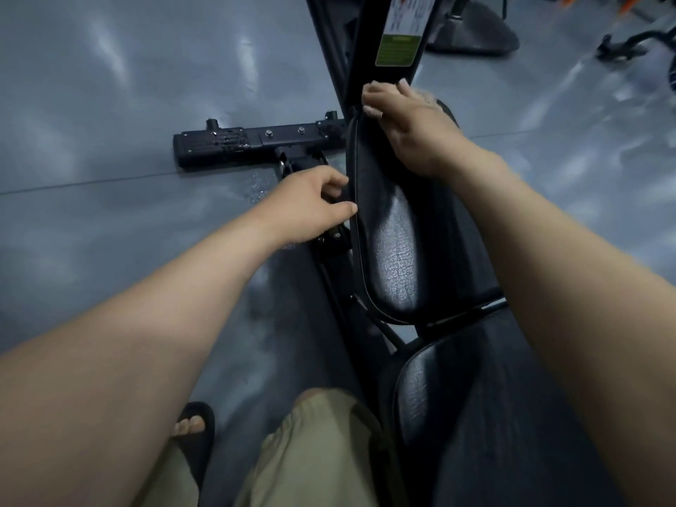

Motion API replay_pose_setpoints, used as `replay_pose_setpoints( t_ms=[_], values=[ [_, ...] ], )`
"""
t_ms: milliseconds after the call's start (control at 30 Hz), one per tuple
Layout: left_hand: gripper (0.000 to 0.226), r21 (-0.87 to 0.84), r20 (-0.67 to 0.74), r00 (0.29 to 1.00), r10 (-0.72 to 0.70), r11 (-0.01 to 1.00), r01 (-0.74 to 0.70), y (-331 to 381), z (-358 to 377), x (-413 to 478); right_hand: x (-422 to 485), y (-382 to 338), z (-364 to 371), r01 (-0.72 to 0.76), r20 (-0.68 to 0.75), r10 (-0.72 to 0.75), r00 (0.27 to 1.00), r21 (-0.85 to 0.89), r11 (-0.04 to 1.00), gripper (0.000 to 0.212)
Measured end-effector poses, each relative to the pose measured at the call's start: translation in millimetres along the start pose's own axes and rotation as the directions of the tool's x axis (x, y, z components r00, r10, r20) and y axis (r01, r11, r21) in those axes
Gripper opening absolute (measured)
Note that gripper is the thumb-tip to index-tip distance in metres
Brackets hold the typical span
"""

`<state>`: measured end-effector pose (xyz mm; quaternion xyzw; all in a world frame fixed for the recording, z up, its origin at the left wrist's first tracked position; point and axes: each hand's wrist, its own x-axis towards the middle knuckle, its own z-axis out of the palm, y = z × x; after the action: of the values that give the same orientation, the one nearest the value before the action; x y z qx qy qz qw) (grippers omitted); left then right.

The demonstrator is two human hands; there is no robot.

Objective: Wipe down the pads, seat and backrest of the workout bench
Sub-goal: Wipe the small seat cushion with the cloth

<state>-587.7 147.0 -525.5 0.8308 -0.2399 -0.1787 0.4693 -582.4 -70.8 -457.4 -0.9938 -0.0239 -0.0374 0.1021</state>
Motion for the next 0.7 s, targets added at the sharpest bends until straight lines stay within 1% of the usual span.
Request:
replay_pose_setpoints(
  t_ms=[133, 200, 267, 333, 400, 433, 567, 700],
  values=[
    [0.04, -0.044, 0.066, 0.997, -0.035, 0.998, 0.038, 1.4, -4.0, 2.2, -39.7, -14.0, 4.5, 0.055, 0.029, -0.055, 0.998, 0.016, 0.998, 0.041],
    [0.048, -0.104, 0.09, 0.993, -0.073, 0.991, 0.082, 3.1, -7.4, 3.6, -64.5, -21.5, 5.3, 0.123, 0.043, -0.123, 0.991, 0.004, 0.992, 0.041],
    [0.053, -0.125, 0.106, 0.989, -0.103, 0.985, 0.116, 4.6, -9.9, 4.4, -88.1, -27.4, 4.7, 0.199, 0.084, -0.196, 0.977, -0.027, 0.98, 0.044],
    [0.053, -0.146, 0.117, 0.986, -0.118, 0.98, 0.134, 6.0, -10.4, 4.7, -97.2, -27.3, -0.6, 0.223, 0.145, -0.221, 0.964, 0.001, 0.975, 0.05],
    [0.054, -0.168, 0.121, 0.984, -0.134, 0.974, 0.153, 7.7, -10.5, 3.9, -87.3, -25.5, -7.3, 0.192, 0.17, -0.199, 0.965, 0.056, 0.98, 0.052],
    [0.054, -0.175, 0.119, 0.983, -0.143, 0.971, 0.162, 9.0, -10.5, 3.8, -78.6, -25.5, -10.0, 0.181, 0.158, -0.188, 0.969, 0.055, 0.982, 0.052],
    [0.051, -0.199, 0.116, 0.98, -0.164, 0.963, 0.185, 14.9, -10.5, -0.6, -34.5, -20.4, -11.5, 0.117, 0.096, -0.115, 0.989, -0.019, 0.993, 0.039],
    [0.048, -0.203, 0.114, 0.977, -0.18, 0.958, 0.201, 19.4, -10.0, -6.4, -11.3, -17.8, -0.1, 0.001, 0.014, 0.0, 1.0, -0.023, 1.0, 0.051]
  ],
)
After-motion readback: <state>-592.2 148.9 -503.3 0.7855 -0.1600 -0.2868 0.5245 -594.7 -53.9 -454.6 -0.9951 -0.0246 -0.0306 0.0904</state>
